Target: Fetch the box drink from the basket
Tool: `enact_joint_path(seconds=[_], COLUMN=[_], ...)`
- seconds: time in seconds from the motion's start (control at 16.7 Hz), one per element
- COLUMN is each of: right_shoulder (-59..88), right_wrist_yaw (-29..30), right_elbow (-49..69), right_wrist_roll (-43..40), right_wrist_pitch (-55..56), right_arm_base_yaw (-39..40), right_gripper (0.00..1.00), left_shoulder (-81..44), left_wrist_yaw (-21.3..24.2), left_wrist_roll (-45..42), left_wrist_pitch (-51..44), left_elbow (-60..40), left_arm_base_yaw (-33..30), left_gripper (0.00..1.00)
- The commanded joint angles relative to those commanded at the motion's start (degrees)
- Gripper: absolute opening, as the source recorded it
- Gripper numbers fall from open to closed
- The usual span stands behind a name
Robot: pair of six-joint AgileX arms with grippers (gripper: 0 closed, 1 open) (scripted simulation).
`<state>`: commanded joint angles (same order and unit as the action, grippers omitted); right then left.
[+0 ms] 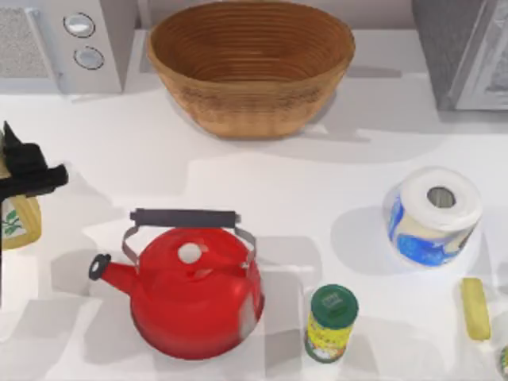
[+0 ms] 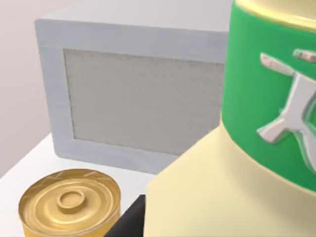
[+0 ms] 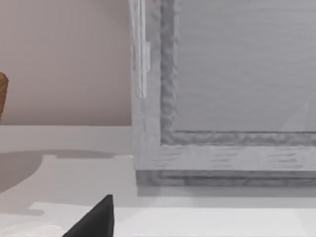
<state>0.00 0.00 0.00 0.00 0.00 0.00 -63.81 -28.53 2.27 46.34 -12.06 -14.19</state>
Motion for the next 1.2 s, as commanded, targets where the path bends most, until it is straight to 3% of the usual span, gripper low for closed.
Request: enact_joint_path(seconds=[0.36, 0.72, 1.2], right_shoulder=[0.0, 0.0, 0.0], right_wrist_yaw=[0.0, 0.0, 0.0], right_elbow=[0.0, 0.0, 0.0], right_wrist_roll=[0.0, 0.0, 0.0], right_wrist_pitch=[0.0, 0.0, 0.0], right_arm_base_yaw=[0.0, 0.0, 0.0], right_gripper=[1.00, 1.00, 1.00], left_shoulder=[-16.1, -17.9, -17.9], left_wrist_yaw=[3.9, 4.5, 4.5], left_wrist_roll=[-0.6, -0.7, -0.7], left_wrist_pitch=[17.4, 19.2, 19.2], left_elbow=[0.6, 0.7, 0.7], left_arm_base_yaw=[3.6, 4.2, 4.2], left_gripper=[0.00, 0.00, 0.60])
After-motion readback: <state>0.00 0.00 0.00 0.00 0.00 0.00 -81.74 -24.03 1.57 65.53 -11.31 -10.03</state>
